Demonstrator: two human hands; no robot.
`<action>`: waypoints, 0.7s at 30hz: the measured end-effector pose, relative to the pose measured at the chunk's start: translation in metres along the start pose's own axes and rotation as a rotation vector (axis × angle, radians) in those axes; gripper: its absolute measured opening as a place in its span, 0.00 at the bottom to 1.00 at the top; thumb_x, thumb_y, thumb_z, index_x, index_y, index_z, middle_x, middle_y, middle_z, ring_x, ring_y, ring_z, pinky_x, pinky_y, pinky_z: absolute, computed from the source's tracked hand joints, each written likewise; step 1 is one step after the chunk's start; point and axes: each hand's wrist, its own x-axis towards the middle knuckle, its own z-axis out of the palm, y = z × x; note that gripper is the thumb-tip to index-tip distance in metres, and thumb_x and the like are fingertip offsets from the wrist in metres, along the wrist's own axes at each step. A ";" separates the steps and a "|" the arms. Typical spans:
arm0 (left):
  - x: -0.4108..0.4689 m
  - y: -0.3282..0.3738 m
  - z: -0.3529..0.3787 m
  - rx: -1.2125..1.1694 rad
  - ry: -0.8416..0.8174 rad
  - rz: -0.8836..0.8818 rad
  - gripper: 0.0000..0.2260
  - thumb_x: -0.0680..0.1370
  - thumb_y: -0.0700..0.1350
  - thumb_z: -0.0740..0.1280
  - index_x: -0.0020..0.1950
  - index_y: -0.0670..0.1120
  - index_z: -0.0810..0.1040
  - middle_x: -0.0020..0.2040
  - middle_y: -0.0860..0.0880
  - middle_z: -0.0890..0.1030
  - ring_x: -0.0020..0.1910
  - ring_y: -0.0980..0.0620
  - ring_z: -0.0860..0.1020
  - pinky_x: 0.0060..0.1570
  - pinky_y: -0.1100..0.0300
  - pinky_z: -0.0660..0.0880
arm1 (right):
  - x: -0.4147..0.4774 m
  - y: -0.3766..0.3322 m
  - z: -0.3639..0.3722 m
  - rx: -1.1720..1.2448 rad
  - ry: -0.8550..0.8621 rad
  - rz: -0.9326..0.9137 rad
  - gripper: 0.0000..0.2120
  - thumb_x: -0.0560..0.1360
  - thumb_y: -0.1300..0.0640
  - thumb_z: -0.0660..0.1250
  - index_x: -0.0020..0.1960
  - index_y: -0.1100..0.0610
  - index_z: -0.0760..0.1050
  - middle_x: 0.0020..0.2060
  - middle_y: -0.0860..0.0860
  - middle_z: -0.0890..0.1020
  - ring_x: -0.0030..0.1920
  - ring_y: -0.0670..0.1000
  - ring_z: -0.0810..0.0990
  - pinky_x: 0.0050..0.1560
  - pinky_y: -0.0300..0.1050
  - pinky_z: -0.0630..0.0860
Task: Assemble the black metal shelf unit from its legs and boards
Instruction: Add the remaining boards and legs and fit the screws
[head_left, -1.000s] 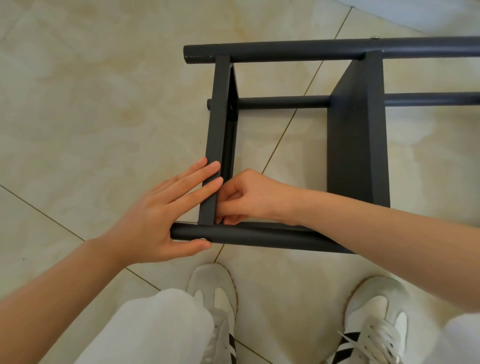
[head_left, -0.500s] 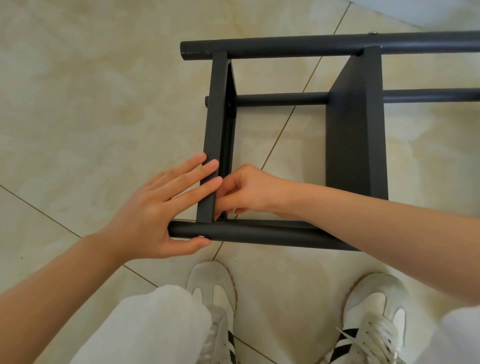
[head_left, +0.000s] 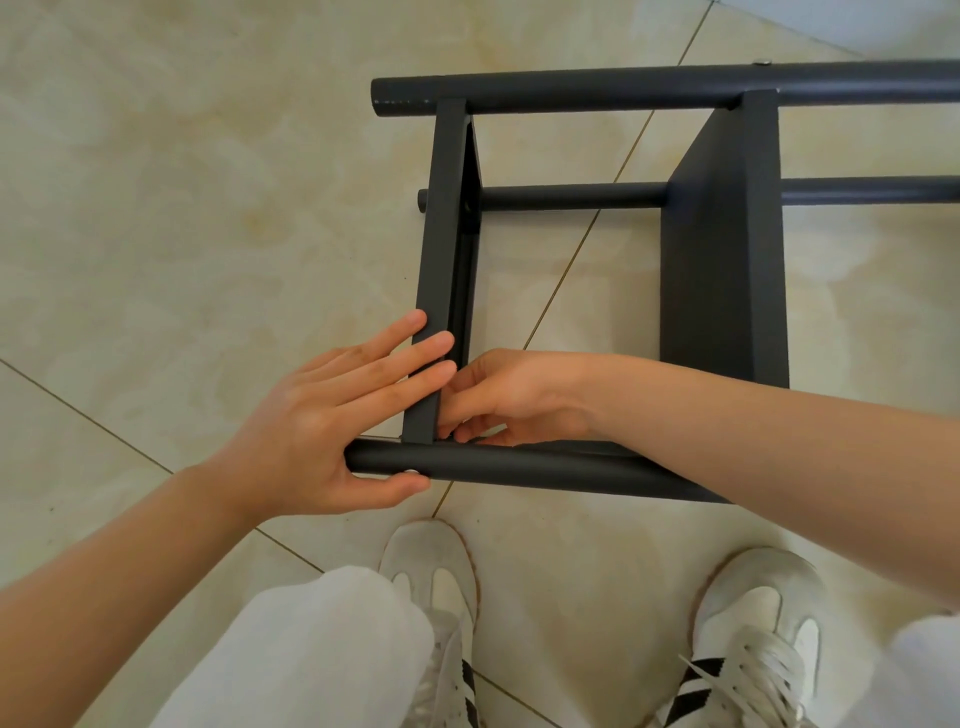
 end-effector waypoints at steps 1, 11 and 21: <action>0.000 0.000 0.000 -0.002 -0.001 -0.002 0.30 0.78 0.58 0.68 0.74 0.42 0.70 0.76 0.45 0.68 0.78 0.43 0.63 0.67 0.53 0.72 | -0.001 0.001 -0.001 0.021 -0.026 0.009 0.04 0.77 0.57 0.69 0.47 0.55 0.83 0.43 0.50 0.84 0.49 0.49 0.80 0.62 0.48 0.76; 0.000 0.000 0.000 -0.012 0.000 -0.006 0.29 0.78 0.59 0.68 0.73 0.41 0.71 0.76 0.44 0.69 0.78 0.43 0.63 0.68 0.56 0.70 | 0.001 -0.003 -0.003 -0.026 -0.015 0.074 0.06 0.77 0.54 0.69 0.48 0.56 0.82 0.44 0.52 0.83 0.50 0.50 0.80 0.64 0.49 0.75; -0.002 -0.001 0.002 -0.019 0.003 -0.010 0.30 0.78 0.59 0.68 0.74 0.42 0.70 0.77 0.44 0.68 0.78 0.43 0.63 0.67 0.52 0.72 | 0.000 -0.002 -0.009 0.062 -0.101 0.077 0.06 0.77 0.58 0.68 0.52 0.58 0.81 0.46 0.53 0.83 0.52 0.53 0.79 0.63 0.51 0.75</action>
